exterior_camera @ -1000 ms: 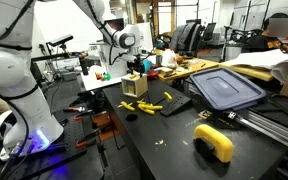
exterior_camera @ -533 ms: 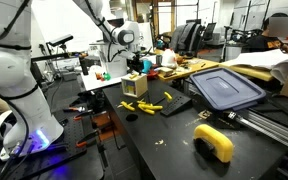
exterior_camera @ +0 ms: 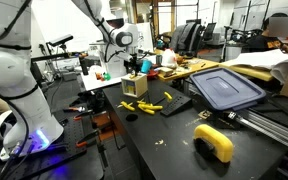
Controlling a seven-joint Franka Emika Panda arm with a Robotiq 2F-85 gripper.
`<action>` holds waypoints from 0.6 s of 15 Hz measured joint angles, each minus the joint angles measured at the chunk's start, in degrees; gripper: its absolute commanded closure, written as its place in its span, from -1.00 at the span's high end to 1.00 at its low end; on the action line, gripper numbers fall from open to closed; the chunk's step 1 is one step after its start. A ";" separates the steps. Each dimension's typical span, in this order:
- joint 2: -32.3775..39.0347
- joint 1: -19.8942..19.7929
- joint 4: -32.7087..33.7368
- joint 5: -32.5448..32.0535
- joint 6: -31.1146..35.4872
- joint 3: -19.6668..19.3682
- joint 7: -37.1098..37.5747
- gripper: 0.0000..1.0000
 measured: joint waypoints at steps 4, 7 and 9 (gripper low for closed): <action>-0.02 -0.01 -0.69 0.00 -1.94 -0.10 0.00 1.00; -0.19 0.00 -0.69 -0.03 -2.72 -0.12 -0.01 0.47; -0.36 -0.01 -0.69 -0.23 -3.03 -0.19 -0.07 0.17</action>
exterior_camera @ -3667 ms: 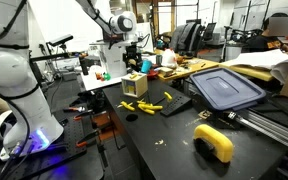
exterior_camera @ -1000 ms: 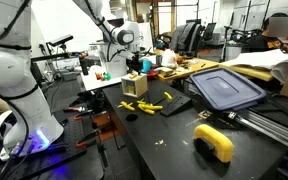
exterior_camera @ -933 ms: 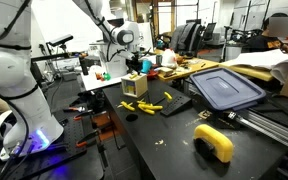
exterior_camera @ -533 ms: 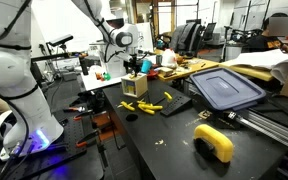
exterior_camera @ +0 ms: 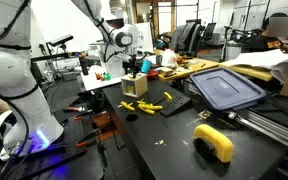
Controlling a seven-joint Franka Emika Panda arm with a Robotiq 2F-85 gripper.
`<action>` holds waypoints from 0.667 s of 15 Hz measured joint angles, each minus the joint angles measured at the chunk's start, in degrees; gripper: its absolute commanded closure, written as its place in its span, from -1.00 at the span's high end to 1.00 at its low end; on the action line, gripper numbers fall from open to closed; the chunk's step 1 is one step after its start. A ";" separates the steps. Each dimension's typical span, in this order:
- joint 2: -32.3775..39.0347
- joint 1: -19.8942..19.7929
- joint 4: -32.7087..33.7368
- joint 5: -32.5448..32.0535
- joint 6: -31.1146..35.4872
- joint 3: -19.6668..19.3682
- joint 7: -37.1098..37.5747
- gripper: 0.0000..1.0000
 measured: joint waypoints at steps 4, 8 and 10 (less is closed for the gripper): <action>-0.24 -0.02 0.00 -0.62 -0.45 -0.38 -0.11 -0.45; -0.31 0.04 0.00 -0.96 -0.76 -0.64 -0.11 -0.98; -0.45 0.23 0.00 -0.97 -0.86 -0.63 -0.11 -0.92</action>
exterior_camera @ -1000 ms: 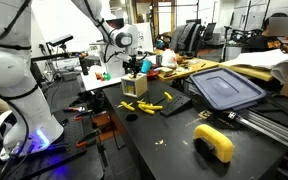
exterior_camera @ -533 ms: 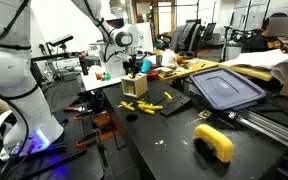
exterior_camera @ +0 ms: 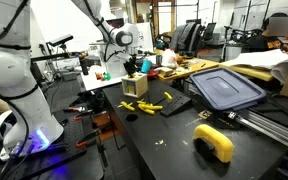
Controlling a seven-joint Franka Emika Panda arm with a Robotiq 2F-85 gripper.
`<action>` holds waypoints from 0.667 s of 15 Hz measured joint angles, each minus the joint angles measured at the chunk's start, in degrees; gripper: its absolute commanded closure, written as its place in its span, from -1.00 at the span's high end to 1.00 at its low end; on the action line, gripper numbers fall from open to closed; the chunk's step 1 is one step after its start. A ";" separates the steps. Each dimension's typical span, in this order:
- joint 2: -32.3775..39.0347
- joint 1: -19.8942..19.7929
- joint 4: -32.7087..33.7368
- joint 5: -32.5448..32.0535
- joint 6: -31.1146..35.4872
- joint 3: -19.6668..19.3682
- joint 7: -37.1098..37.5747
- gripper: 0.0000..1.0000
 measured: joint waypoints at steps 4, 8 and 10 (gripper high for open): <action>0.00 0.01 -0.01 -0.01 -0.01 0.00 0.00 -0.92; -0.30 0.03 -0.39 -0.04 0.03 -0.06 0.50 -0.92; -0.97 0.06 -1.22 -0.04 0.21 -0.18 1.63 -0.92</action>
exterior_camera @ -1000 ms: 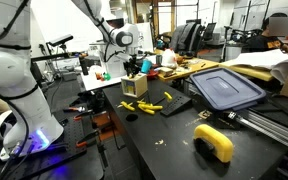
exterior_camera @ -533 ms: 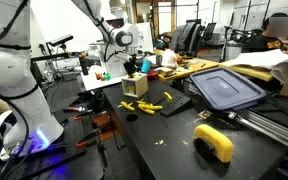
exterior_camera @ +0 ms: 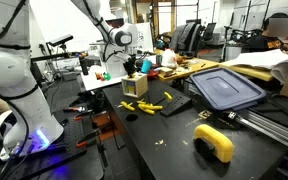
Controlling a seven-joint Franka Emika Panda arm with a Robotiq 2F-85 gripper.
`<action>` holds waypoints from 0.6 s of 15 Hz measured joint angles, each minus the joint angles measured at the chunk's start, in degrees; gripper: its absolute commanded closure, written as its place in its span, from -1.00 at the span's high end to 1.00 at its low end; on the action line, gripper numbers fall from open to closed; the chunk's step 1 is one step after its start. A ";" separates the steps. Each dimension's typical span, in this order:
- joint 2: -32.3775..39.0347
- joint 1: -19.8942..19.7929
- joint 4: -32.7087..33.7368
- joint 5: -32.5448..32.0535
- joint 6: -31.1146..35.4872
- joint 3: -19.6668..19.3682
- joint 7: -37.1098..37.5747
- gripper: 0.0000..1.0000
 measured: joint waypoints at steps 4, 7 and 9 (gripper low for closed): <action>-3.09 0.38 -2.41 0.10 0.97 -0.04 5.38 -0.92; -6.49 0.94 -4.06 0.64 1.91 -0.03 10.55 -0.92; -8.62 1.31 -4.86 0.58 2.45 -0.17 14.81 -0.92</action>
